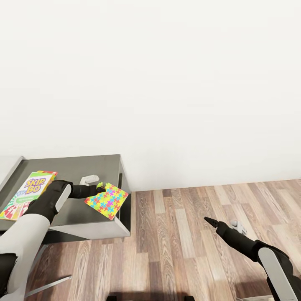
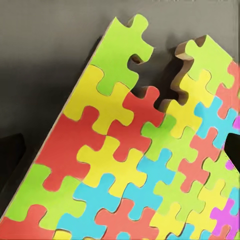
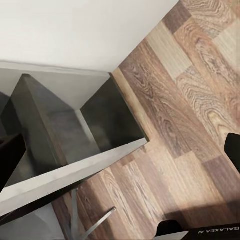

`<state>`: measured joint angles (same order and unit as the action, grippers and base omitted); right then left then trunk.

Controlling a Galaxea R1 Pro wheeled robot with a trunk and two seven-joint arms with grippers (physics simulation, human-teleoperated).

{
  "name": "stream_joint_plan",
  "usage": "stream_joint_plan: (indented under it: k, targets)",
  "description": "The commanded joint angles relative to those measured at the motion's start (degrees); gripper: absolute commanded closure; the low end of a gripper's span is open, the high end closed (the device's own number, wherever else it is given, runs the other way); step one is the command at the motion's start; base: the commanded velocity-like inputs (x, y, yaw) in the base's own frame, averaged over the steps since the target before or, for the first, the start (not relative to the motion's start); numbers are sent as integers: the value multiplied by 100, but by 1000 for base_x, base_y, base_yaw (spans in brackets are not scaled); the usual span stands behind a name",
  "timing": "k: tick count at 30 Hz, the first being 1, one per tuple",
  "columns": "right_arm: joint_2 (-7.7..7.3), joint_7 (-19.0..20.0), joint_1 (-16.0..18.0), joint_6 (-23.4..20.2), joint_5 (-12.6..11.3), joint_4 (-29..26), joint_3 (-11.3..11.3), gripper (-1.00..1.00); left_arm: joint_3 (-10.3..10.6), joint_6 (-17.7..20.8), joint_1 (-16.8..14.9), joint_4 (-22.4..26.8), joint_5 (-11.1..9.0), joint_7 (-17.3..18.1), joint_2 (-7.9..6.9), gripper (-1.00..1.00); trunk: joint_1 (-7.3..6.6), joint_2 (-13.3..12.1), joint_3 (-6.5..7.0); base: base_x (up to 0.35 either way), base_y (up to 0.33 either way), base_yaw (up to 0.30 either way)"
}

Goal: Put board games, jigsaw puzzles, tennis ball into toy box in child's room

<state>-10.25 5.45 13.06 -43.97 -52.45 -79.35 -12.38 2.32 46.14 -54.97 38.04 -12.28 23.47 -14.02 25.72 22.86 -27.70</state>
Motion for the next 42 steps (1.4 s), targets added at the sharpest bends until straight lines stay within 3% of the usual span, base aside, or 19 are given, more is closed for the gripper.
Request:
stream_joint_plan:
  k: [1, 19, 26, 29, 33, 36, 41, 42]
  targets:
    - [1, 35, 4, -32, 30, -2, -10, -100, 23, 51, 4, -103, -214, -12, 4, -100, 6, 6, -10, 0, -37, 0]
    - [-2, 35, 4, -24, 34, -2, -13, -100, -58, 24, 4, -96, -214, -10, -50, -100, 6, 6, -10, 0, -5, 0]
    - [-3, 35, 4, -23, 34, -2, -18, -100, -106, 40, 4, -65, -274, 5, -299, -100, 6, 6, -10, 0, 0, 0]
    - [-2, 35, 4, -23, 34, -2, -19, -100, -328, 70, 4, -62, -292, 7, -371, -100, 6, 6, -10, 0, 0, 0]
    - [-1, 35, 4, -23, 34, -2, -18, -100, -883, 120, 4, -59, -299, 8, -413, -100, 6, 6, -10, 0, 0, 0]
    - [2, 35, 4, -19, 34, -2, -19, -100, -1027, 181, 8, -51, -303, 29, -455, -100, 6, 6, -10, 0, 0, 0]
    - [3, 35, 4, 10, 34, -2, -19, -100, -1108, 354, 11, -44, -304, 809, -575, -100, 6, 6, -10, 0, 0, 0]
    - [0, 35, 4, 46, 38, -2, -15, -100, -1104, 391, 13, -39, -280, 1402, -625, -100, 6, 6, -10, 0, 0, 0]
